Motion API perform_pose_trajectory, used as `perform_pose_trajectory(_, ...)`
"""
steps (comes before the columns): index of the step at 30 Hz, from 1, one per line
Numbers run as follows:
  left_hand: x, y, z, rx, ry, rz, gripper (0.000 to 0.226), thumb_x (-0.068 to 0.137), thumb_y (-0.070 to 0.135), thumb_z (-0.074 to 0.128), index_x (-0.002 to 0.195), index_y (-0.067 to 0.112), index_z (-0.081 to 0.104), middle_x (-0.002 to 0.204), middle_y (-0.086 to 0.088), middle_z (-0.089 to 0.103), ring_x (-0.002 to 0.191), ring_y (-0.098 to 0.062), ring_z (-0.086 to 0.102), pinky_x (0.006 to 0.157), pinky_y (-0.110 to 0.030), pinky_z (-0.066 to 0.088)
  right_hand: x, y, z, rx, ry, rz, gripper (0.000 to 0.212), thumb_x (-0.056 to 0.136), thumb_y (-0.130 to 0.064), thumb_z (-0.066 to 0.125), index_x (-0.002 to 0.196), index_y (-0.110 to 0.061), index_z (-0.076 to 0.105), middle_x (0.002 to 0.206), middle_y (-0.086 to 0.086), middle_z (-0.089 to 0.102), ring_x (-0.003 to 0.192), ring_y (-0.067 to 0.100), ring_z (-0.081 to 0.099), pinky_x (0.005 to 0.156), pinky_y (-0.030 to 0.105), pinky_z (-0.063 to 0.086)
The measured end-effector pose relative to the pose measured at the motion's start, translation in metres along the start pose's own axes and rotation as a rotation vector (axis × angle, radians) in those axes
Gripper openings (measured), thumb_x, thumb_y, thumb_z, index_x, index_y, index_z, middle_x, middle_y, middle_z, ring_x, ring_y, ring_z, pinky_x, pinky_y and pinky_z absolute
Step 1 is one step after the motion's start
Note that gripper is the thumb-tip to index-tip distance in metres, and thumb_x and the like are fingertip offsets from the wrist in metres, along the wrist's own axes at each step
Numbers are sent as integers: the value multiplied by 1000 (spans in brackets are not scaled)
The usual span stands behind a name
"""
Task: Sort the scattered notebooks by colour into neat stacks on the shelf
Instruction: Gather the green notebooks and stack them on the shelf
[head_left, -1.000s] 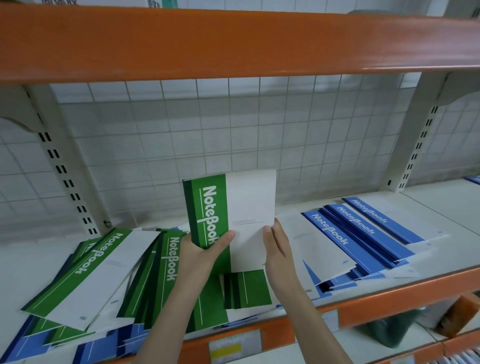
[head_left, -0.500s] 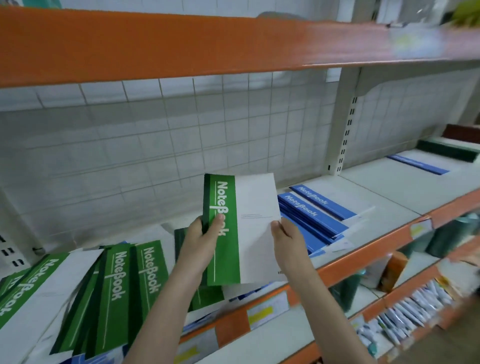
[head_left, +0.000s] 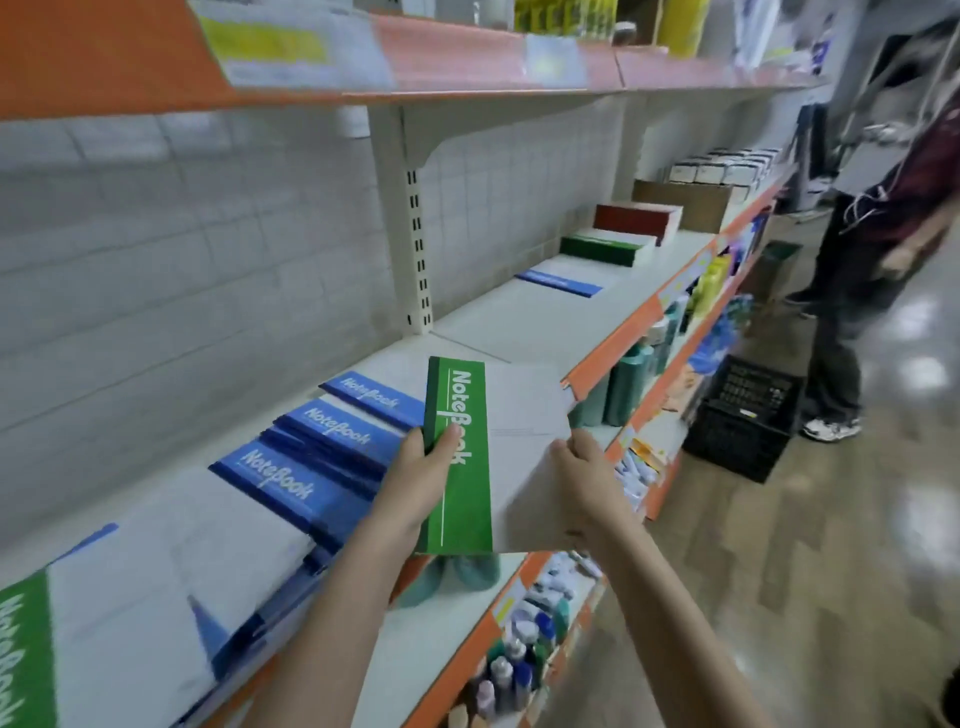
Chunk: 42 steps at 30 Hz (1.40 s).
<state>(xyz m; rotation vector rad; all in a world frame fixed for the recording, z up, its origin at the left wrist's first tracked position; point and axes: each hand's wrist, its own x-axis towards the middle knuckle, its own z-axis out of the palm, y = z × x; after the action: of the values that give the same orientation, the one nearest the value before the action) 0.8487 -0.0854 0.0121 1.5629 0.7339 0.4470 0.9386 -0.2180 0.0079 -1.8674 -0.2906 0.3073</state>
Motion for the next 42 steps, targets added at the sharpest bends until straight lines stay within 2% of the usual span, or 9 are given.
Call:
perform_pose_trajectory(5, 28, 10, 112, -11, -175, -18, 22, 98, 28, 50, 110, 12, 60, 99, -10, 70, 81, -20, 69, 64, -28, 57, 41, 30, -90, -95, 145, 58, 27, 97, -15, 34, 70, -14, 29, 69, 2, 35, 60, 14, 33, 54, 31, 25)
perform_pose_trajectory(9, 42, 16, 187, -4, -308, 8, 21, 99, 27, 49, 113, 16, 60, 98, -5, 69, 81, -16, 68, 62, -25, 55, 63, 52, -151, -148, 254, 67, 32, 97, -13, 34, 66, -17, 27, 69, -1, 34, 67, 17, 36, 52, 31, 21)
perform_pose_trajectory(12, 48, 16, 235, 10, -396, -19, 31, 98, 32, 49, 120, 12, 57, 109, -10, 67, 94, -25, 67, 79, -37, 56, 73, 69, -189, -98, 323, 119, 30, 96, -15, 33, 66, -20, 28, 68, -4, 34, 59, 10, 33, 48, 26, 23)
perform_pose_trajectory(19, 64, 15, 318, 9, -529, -23, 29, 98, 26, 50, 122, 11, 57, 97, -3, 70, 73, -10, 69, 53, -21, 52, 99, 103, -251, -36, 400, 176, 26, 96, -16, 33, 71, -22, 35, 72, -5, 39, 63, 10, 37, 52, 26, 26)
perform_pose_trajectory(24, 93, 7, 370, 74, -602, -68, 31, 98, 28, 49, 123, 10, 55, 110, -11, 67, 94, -24, 66, 80, -37, 55, 131, 129, -277, 9, 430, 233, 27, 97, -17, 33, 70, -23, 35, 72, -7, 38, 63, 8, 36, 53, 27, 26)
perform_pose_trajectory(30, 158, 18, 425, 50, -643, -42, 26, 100, 23, 47, 120, 12, 59, 84, 4, 71, 68, -8, 69, 53, -20, 51, 218, 145, -311, -4, 360, 277, 18, 95, -19, 39, 78, -12, 42, 78, 1, 45, 68, 15, 40, 56, 27, 28)
perform_pose_trajectory(34, 214, 38, 460, 30, -641, -22, 26, 100, 23, 46, 121, 15, 59, 90, 6, 71, 69, -6, 70, 52, -19, 51, 289, 140, -324, 83, 388, 196, 26, 99, -32, 39, 81, -15, 46, 74, -4, 45, 65, 10, 40, 58, 28, 29)
perform_pose_trajectory(39, 274, 63, 505, 52, -651, 16, 32, 100, 26, 46, 130, 19, 54, 110, 0, 69, 93, -14, 68, 69, -27, 54, 362, 135, -341, 107, 410, 163, 20, 99, -22, 36, 100, -12, 53, 103, 3, 59, 96, 18, 53, 80, 31, 39)
perform_pose_trajectory(42, 300, 71, 530, 73, -659, 22, 32, 99, 29, 47, 128, 18, 55, 110, 1, 69, 89, -11, 69, 63, -23, 54, 392, 135, -356, 101, 439, 146, 19, 99, -19, 35, 102, -12, 53, 106, 3, 59, 98, 18, 54, 76, 28, 39)
